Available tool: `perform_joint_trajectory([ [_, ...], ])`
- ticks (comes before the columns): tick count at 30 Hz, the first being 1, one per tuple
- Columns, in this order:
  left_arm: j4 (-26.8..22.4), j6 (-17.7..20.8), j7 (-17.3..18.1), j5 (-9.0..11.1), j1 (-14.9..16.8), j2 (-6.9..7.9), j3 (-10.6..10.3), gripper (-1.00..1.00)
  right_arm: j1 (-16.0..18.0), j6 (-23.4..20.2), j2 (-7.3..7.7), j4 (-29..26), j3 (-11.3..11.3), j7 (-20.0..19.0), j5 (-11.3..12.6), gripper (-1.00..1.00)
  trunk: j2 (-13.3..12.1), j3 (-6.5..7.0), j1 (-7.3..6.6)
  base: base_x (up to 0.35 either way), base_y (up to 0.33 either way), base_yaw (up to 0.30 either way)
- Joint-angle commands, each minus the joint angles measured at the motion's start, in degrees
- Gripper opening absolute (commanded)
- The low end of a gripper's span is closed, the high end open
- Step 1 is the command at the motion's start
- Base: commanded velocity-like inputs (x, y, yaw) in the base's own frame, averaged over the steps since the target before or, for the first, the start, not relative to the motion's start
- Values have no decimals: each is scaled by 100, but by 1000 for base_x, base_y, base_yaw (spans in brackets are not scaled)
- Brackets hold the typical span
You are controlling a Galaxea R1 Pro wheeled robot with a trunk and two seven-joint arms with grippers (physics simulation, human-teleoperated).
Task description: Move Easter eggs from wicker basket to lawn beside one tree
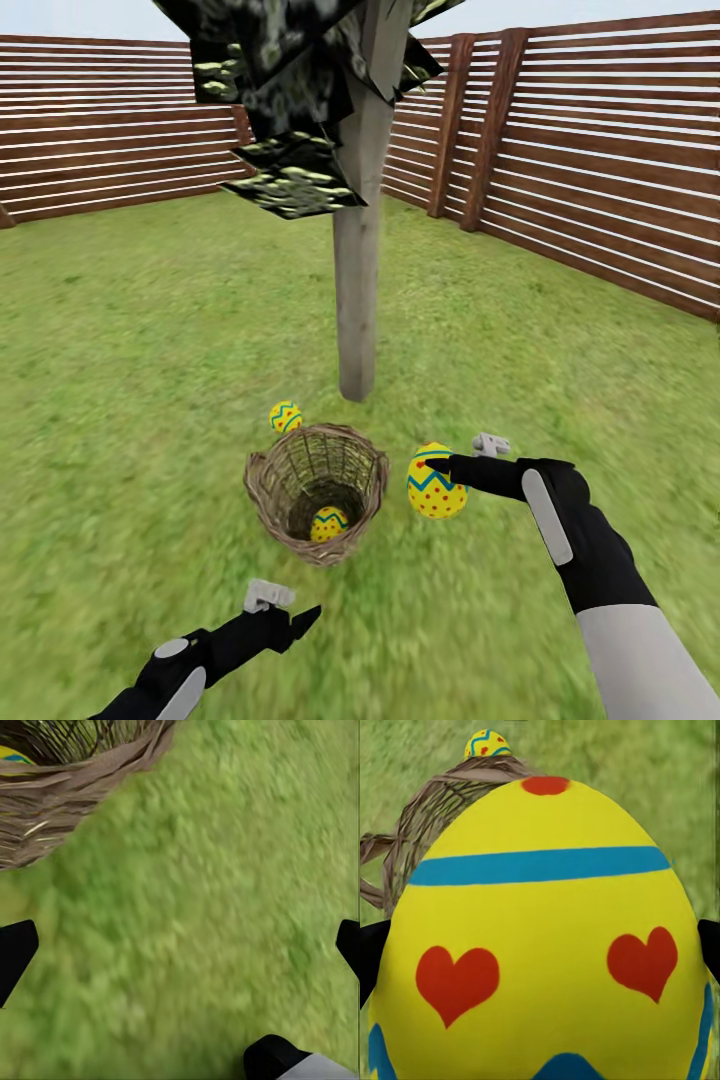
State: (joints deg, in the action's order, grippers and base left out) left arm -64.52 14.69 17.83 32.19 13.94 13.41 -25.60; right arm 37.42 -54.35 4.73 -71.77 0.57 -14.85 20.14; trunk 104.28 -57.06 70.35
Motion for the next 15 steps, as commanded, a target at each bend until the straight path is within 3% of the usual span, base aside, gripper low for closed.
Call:
perform_joint_trajectory([
  [1,-8,43,-1,59,3,4,-6,100,2,-14,1,-4,4,-53,-45,-100,2,-4,-1,-73,-317,0],
  [11,26,43,-13,64,3,-3,-6,100,2,3,-5,-4,4,-37,-62,-100,2,-4,-1,-93,-316,0],
  [12,109,38,-114,53,3,-36,-4,100,2,3,-7,-4,4,-36,-62,-100,2,-4,-1,-11,-316,0],
  [15,283,-32,-945,-3,3,-255,-6,100,1,4,-7,-2,-2,-24,-70,-100,2,-4,-1,-2,-317,0],
])
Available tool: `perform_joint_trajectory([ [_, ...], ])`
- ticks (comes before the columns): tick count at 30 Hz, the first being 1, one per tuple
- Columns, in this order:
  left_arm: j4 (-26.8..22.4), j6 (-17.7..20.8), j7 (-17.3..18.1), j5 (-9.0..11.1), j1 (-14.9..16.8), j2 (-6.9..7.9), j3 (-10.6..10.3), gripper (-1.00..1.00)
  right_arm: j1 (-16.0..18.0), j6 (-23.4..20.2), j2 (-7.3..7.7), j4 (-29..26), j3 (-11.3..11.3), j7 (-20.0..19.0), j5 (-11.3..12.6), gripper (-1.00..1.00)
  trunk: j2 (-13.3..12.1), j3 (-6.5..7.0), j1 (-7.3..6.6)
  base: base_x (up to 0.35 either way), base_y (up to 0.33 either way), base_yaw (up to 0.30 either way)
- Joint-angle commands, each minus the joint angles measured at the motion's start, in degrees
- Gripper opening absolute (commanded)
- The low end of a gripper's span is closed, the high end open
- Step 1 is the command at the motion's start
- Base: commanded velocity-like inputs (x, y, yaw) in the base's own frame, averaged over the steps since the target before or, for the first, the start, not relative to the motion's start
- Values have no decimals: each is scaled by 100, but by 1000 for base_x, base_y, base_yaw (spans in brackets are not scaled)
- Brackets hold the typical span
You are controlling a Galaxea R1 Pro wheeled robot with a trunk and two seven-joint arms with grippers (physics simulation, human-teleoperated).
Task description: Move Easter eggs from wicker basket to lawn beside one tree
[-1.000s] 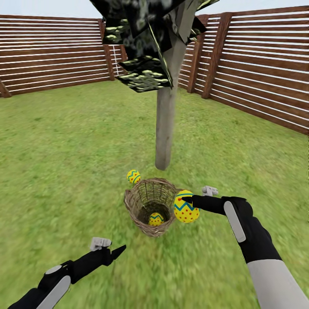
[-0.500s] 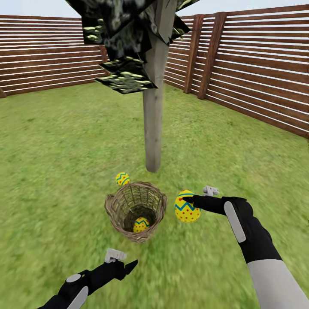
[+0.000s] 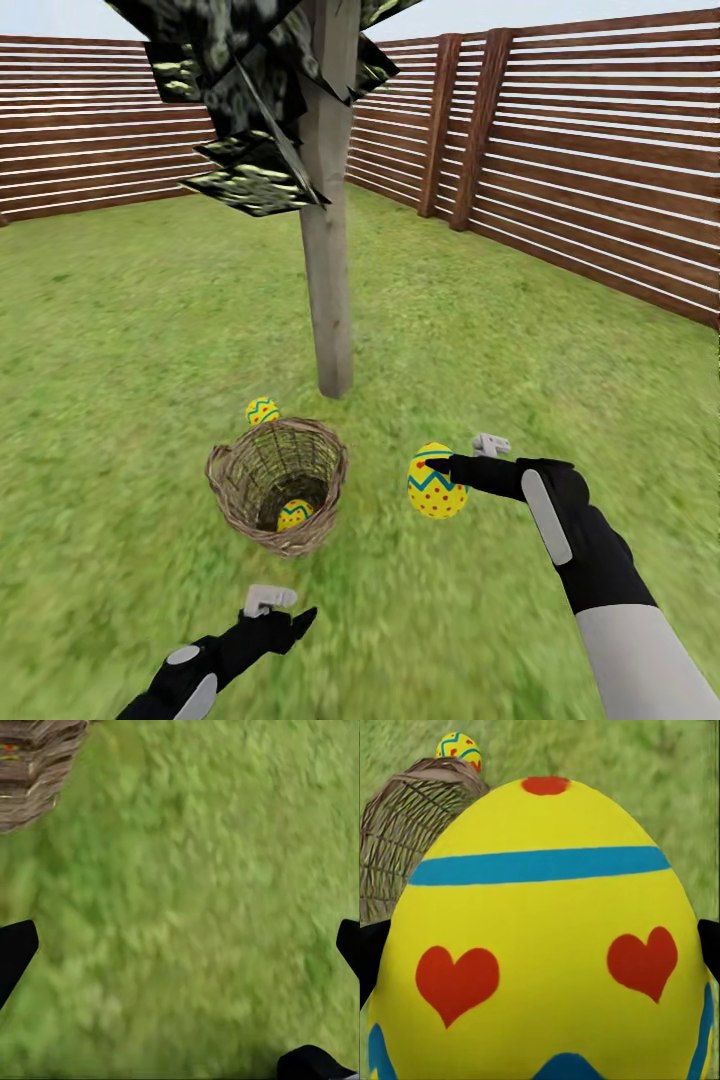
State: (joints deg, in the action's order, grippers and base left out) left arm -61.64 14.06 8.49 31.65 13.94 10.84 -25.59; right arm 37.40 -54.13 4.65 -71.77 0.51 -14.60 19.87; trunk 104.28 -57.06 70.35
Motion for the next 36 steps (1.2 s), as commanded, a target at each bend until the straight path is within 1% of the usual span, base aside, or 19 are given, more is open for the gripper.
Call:
perform_joint_trajectory([
  [1,91,-9,-111,-49,3,-106,-10,100,3,-19,1,-3,3,-45,-44,-100,2,-4,-1,5,-311,0],
  [2,187,-30,-126,-271,3,-184,-13,100,2,-19,1,1,3,-40,-45,-100,2,-4,-1,58,-283,0],
  [3,223,-37,-68,-482,3,-216,-14,100,3,-19,1,2,1,-37,-45,-100,2,-4,-1,83,-253,0],
  [4,262,-47,175,-724,5,-239,-15,100,3,-19,1,4,-4,-35,-45,-100,2,-4,-1,116,-226,0],
  [5,300,-76,432,-821,4,-244,-13,100,2,-19,1,4,-5,-35,-45,-100,2,-4,-1,140,-214,0],
  [7,446,-228,873,-915,9,-246,-8,100,1,-19,1,5,-11,-34,-45,-100,2,-4,-1,169,-195,0],
  [9,517,-285,1261,-948,19,-243,-12,100,0,-19,0,10,-15,-34,-45,-100,2,-4,-1,205,-172,0],
  [10,528,-294,1582,-960,20,-235,-15,100,3,-19,1,13,-15,-34,-45,-100,2,-4,-1,216,-147,0],
  [12,579,-298,1770,-967,21,-248,-15,100,0,-19,-2,14,-10,-34,-45,-100,2,-4,-1,241,-154,0],
  [17,583,-299,1767,-968,23,-252,-16,100,-1,-13,-2,14,-7,-21,-54,-100,2,-4,-1,263,-206,0],
  [19,583,-299,1751,-968,21,-257,-16,100,-1,-3,-6,29,-20,171,-60,-100,2,-4,-1,263,-213,63],
  [20,583,-315,1740,-968,21,-258,-16,100,1,5,-15,31,-46,390,-62,-100,2,-4,-1,218,-239,230],
  [21,583,-322,1737,-968,21,-267,-15,100,3,36,-21,32,-54,477,-60,-100,2,-4,-1,184,-258,253],
  [28,578,-326,1735,-968,30,-293,-14,100,1,78,-25,32,-59,544,-62,-100,2,-4,-1,112,-284,268],
  [29,575,-326,1731,-968,30,-293,-13,100,3,82,-28,38,-59,548,-129,-100,2,-4,-1,81,-292,269],
  [30,574,-325,1723,-968,30,-309,-15,100,3,85,-37,40,-59,547,-366,-100,2,-4,-1,77,-292,269],
  [31,574,-325,1631,-968,30,-319,-16,100,3,91,-44,40,-59,538,-679,-100,2,-4,-1,77,-293,269],
  [34,566,-325,1612,-968,30,-320,-16,100,2,95,-43,37,-66,534,-711,-100,2,-4,-1,104,-293,269],
  [36,566,-325,1612,-968,30,-320,-15,100,1,88,-43,38,-122,529,-713,-100,2,-4,-1,138,-292,269],
])
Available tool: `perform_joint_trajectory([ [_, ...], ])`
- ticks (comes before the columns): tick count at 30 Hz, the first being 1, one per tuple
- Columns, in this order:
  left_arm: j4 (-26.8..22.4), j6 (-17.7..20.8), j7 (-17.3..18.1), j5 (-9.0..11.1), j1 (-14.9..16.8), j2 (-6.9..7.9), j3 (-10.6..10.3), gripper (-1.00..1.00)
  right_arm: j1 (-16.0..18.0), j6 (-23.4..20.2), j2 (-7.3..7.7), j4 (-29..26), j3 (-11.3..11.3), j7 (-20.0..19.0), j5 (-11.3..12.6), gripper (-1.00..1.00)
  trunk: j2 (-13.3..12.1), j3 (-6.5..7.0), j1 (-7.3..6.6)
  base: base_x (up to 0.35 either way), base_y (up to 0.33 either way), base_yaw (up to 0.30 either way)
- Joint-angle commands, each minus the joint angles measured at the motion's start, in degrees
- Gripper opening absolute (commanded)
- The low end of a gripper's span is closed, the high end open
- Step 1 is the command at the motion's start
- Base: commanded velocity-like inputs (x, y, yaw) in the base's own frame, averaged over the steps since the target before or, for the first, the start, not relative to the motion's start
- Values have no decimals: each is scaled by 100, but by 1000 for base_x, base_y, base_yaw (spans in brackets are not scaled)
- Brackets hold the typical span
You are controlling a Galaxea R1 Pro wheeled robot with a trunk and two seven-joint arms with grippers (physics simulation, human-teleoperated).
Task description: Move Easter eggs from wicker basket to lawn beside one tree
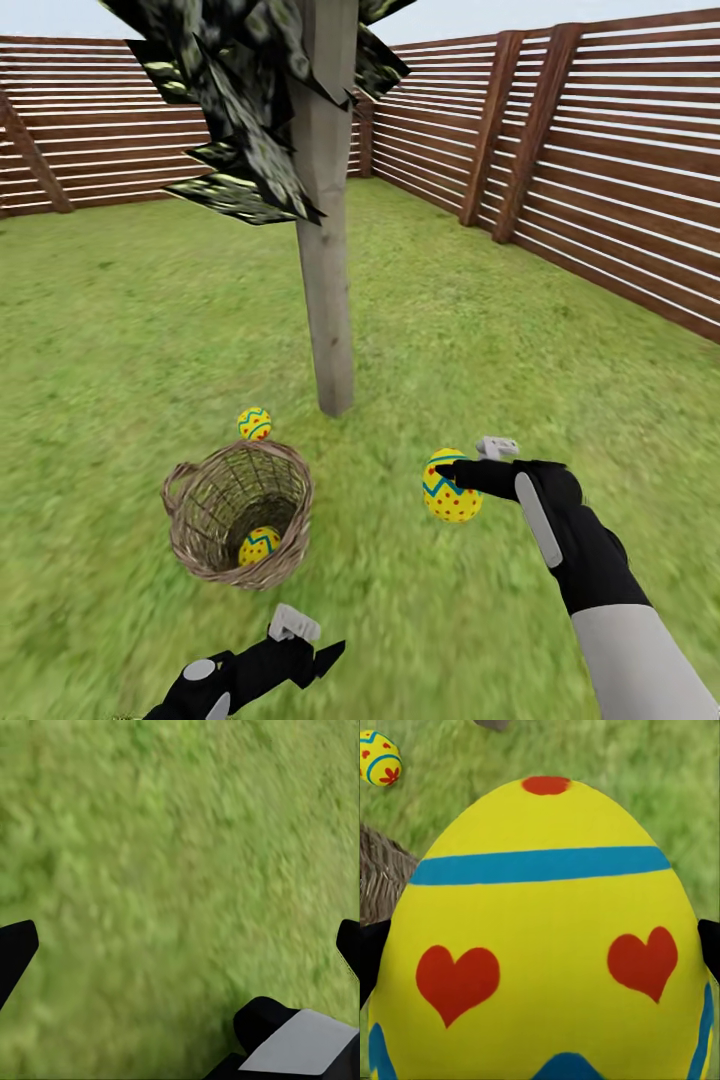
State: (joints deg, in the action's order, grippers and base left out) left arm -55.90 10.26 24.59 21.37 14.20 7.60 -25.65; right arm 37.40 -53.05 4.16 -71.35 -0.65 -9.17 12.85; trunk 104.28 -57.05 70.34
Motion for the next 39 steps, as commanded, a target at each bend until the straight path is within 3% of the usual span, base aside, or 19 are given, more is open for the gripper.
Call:
perform_joint_trajectory([
  [1,-8,55,2,61,4,4,-9,100,3,-20,6,-3,-60,-14,-11,-100,2,-4,1,145,-292,270],
  [3,-8,55,1,61,4,4,-9,100,2,-19,6,-2,-203,-15,-11,-100,2,-4,1,148,-291,270],
  [9,-8,55,1,60,4,4,-10,100,4,-21,6,-2,-261,-19,-19,-100,2,-4,1,150,-291,270],
  [14,-8,55,1,59,4,4,-10,100,1,-22,31,-2,-464,-15,-21,-100,2,-4,1,149,-291,271],
  [28,-22,55,1,52,4,4,-10,100,-4,-27,41,-2,-480,-15,-21,-100,2,-4,1,144,-291,273],
  [39,-43,55,2,53,4,4,-10,100,-4,-22,32,7,-482,-13,-22,-100,2,-4,1,121,-291,152],
])
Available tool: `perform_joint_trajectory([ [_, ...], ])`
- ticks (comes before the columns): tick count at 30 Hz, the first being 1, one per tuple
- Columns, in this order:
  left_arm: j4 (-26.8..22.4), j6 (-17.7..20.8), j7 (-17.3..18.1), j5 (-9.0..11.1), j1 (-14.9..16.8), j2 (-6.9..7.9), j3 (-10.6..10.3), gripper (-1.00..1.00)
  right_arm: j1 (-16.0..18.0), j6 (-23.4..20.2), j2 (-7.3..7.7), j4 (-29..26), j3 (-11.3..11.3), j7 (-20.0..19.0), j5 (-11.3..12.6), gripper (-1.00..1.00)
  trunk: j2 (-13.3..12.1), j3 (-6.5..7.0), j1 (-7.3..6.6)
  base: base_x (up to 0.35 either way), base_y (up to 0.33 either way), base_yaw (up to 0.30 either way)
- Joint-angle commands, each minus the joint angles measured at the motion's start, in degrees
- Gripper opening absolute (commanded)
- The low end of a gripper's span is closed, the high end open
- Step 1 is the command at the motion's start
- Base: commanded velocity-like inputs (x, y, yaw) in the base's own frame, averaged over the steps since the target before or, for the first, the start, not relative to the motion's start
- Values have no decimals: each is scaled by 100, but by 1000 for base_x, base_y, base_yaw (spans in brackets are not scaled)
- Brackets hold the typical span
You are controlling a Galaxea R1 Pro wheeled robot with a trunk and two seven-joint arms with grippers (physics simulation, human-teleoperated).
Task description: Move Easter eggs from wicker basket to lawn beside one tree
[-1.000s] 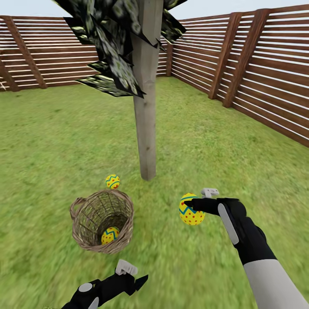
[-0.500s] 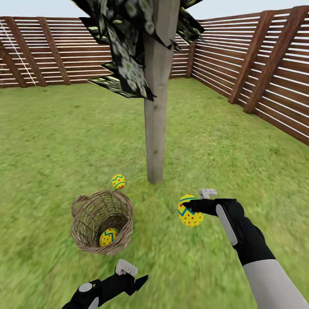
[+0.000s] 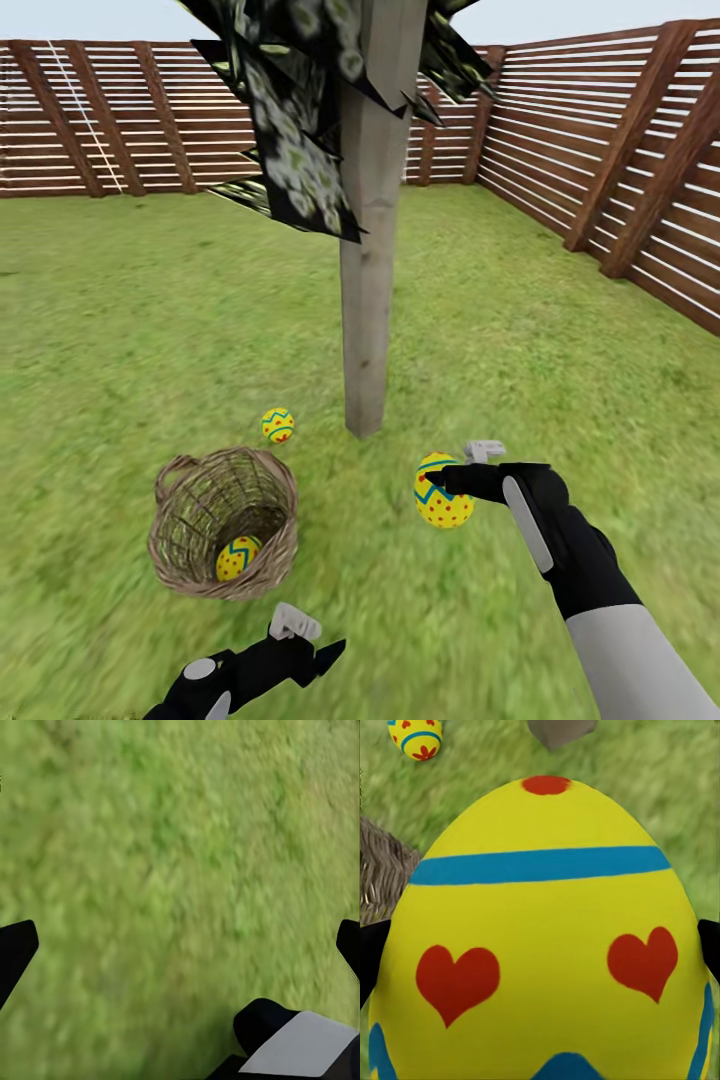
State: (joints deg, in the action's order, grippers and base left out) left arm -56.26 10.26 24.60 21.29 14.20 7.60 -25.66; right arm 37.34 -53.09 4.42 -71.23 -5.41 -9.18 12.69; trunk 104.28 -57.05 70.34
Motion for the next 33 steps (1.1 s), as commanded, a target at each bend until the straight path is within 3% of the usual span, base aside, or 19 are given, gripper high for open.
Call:
perform_joint_trajectory([
  [1,-8,55,1,60,4,4,-9,100,2,-23,6,-5,-6,-13,-6,-100,2,-4,0,103,-291,261],
  [17,-17,55,1,61,4,4,-9,100,2,-35,15,106,-9,-9,-4,-100,2,-4,0,40,-295,278],
  [20,-17,55,1,63,4,4,-9,100,2,-27,15,214,-166,-5,-4,-100,2,-4,0,0,-305,281],
  [33,-43,55,9,61,4,4,-9,100,2,-21,23,385,-180,-5,-18,-100,2,-4,0,0,-305,283],
])
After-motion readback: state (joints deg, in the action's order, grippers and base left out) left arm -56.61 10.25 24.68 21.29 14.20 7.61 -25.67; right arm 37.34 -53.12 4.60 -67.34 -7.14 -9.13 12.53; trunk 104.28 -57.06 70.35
